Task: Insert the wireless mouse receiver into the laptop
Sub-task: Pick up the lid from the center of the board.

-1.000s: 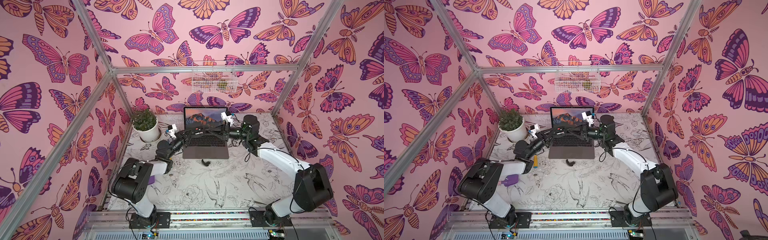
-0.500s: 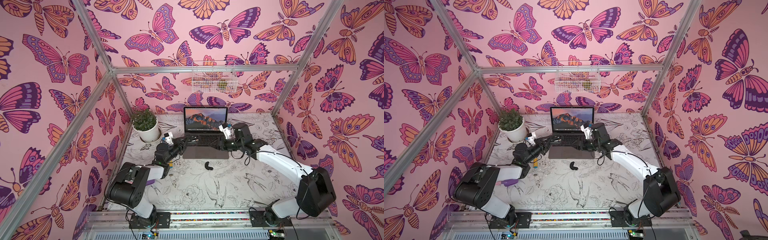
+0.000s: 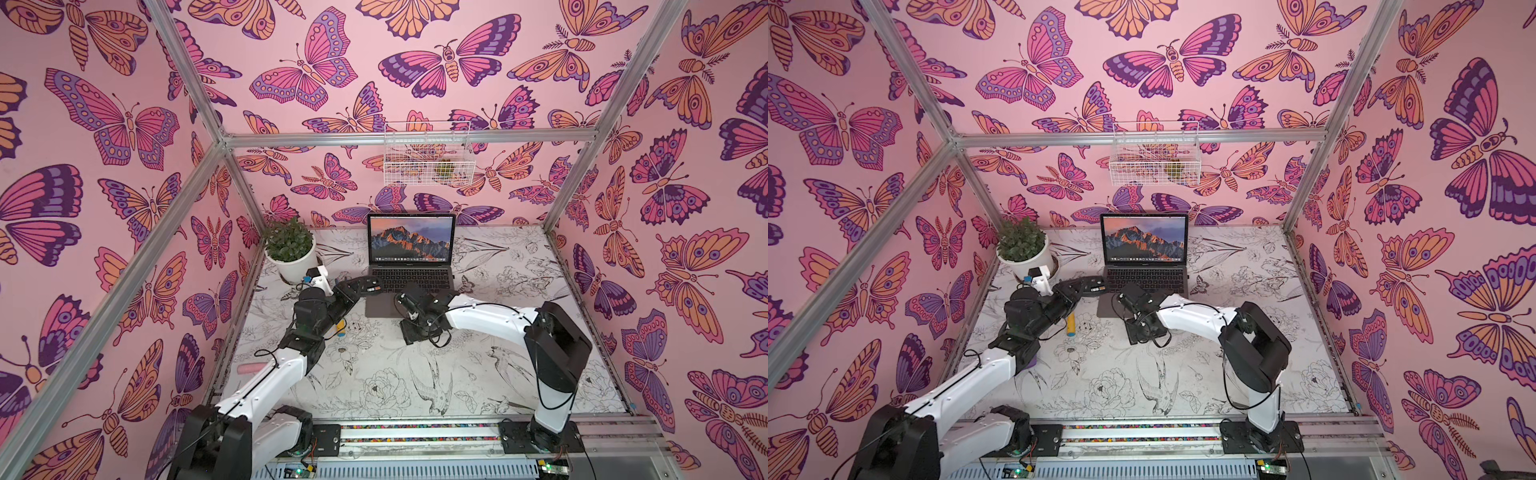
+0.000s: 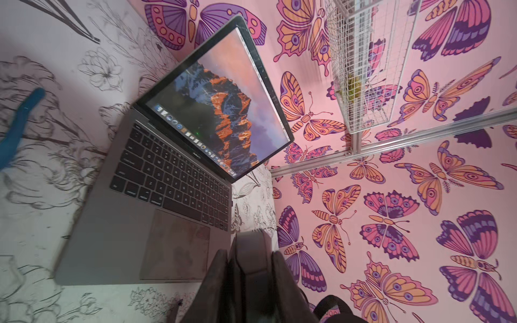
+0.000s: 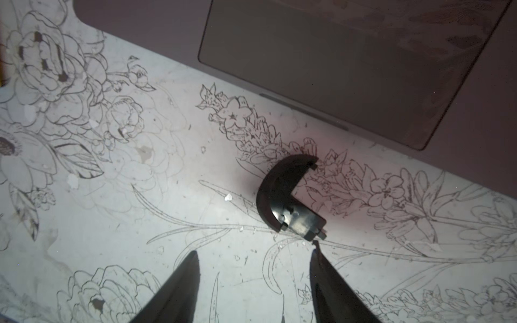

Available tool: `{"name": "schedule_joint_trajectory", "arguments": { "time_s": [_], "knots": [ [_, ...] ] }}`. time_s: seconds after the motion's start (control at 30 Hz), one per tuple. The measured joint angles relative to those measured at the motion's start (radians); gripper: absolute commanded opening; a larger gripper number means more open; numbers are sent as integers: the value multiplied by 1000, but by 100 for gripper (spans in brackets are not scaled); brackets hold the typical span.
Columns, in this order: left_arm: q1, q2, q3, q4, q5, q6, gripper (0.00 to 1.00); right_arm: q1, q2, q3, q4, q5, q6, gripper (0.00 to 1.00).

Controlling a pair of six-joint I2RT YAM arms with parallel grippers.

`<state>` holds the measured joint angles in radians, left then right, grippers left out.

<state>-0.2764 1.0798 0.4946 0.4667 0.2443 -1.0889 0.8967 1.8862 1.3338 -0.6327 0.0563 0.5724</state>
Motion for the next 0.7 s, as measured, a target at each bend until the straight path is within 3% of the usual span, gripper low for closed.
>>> {"name": "schedule_joint_trajectory", "arguments": {
  "time_s": [0.37,0.7],
  "knots": [
    [64,-38,-89,-76,2,34,0,29,164,165,-105,145,106,43],
    [162,-10,-120,-12,95,32,0,60,314,350,-259,236,221,28]
  ]
}}
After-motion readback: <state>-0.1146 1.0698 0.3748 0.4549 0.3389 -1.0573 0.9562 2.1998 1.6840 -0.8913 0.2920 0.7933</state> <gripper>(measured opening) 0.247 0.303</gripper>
